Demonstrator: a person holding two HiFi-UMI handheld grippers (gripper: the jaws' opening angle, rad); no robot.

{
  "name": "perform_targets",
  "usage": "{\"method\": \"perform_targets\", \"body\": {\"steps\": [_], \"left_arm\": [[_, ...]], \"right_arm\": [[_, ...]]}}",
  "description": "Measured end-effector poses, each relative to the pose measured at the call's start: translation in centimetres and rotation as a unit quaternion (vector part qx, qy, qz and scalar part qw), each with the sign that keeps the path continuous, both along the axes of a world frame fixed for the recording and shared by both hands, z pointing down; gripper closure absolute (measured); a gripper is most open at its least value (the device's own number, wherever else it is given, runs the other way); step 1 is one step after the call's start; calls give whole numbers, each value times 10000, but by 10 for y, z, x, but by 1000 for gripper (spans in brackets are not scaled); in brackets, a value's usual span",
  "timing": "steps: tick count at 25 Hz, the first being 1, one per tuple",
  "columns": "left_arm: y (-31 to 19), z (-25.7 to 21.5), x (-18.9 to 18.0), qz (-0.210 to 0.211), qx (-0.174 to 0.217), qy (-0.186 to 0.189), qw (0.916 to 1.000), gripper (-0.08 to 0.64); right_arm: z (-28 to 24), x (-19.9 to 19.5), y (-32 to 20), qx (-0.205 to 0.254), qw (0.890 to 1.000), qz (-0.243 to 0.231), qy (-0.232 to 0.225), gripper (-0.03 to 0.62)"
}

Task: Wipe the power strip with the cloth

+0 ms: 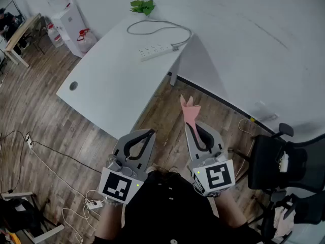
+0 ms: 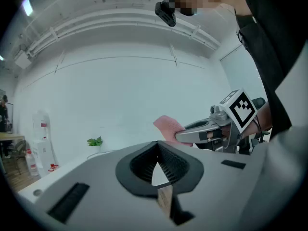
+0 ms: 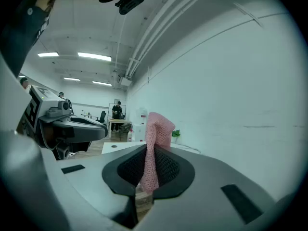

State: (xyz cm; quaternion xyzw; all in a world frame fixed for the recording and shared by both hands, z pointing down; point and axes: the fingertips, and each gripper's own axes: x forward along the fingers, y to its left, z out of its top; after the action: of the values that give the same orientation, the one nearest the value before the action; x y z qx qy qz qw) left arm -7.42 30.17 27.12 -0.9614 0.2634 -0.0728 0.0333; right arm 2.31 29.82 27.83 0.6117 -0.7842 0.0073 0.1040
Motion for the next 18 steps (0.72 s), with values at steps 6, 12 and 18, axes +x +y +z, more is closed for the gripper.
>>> {"method": "perform_targets", "body": {"steps": [6, 12, 18], "left_arm": [[-4, 0, 0, 48, 55, 21, 10000, 546], [-5, 1, 1, 94, 48, 40, 9999, 546], [-9, 2, 0, 147, 41, 50, 9999, 546]], "right_arm": [[0, -2, -3, 33, 10000, 0, 24, 538], [1, -1, -1, 14, 10000, 59, 39, 538], [5, 1, -3, -37, 9998, 178, -44, 538]]}}
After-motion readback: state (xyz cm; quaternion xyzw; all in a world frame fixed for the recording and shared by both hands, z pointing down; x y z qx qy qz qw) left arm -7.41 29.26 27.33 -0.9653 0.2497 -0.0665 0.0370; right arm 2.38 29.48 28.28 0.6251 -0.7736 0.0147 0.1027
